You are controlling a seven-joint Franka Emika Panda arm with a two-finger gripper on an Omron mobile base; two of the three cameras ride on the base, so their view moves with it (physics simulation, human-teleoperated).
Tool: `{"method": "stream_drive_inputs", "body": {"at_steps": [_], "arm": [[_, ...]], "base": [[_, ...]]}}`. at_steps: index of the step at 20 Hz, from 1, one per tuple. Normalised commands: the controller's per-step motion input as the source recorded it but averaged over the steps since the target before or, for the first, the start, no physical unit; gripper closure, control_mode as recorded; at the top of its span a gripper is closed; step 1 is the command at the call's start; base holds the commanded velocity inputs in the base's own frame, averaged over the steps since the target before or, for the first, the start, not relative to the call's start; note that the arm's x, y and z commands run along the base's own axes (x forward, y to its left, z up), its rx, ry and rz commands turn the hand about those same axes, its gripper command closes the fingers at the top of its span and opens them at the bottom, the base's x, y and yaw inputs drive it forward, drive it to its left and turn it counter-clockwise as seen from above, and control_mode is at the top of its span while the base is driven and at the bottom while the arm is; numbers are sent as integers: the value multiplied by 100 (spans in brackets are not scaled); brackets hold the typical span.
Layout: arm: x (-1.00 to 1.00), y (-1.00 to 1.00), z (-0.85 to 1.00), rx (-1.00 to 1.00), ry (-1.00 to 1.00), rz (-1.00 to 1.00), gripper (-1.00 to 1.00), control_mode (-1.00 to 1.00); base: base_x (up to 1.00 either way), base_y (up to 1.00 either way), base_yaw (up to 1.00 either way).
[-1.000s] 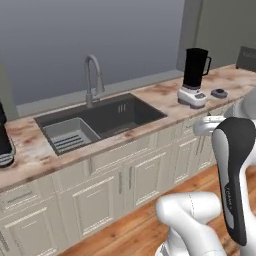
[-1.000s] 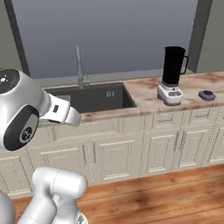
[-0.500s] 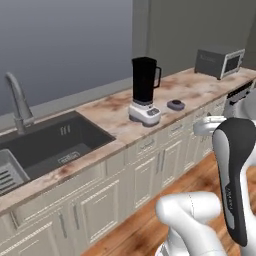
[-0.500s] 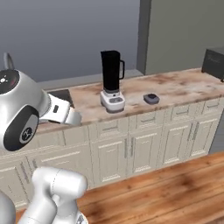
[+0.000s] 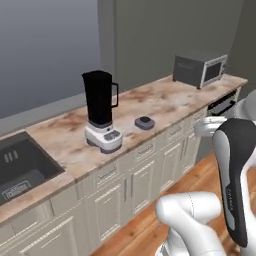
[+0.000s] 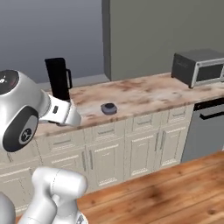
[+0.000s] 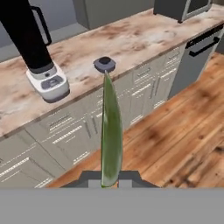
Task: Grab the lemon wedge and onion from the fridge, place them in the blender, close the lid, and turn on the blender to create a marinade.
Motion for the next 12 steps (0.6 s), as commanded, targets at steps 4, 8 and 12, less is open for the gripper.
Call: {"method": "stream_drive_inputs", "body": {"at_steps": [4,8,12], "arm": [[0,0,0,0,0,0,100,100],[0,0,0,0,0,0,100,100],[0,0,0,0,0,0,100,100]], "base": [[90,-75,47],[69,-52,70],[63,-37,69]]}}
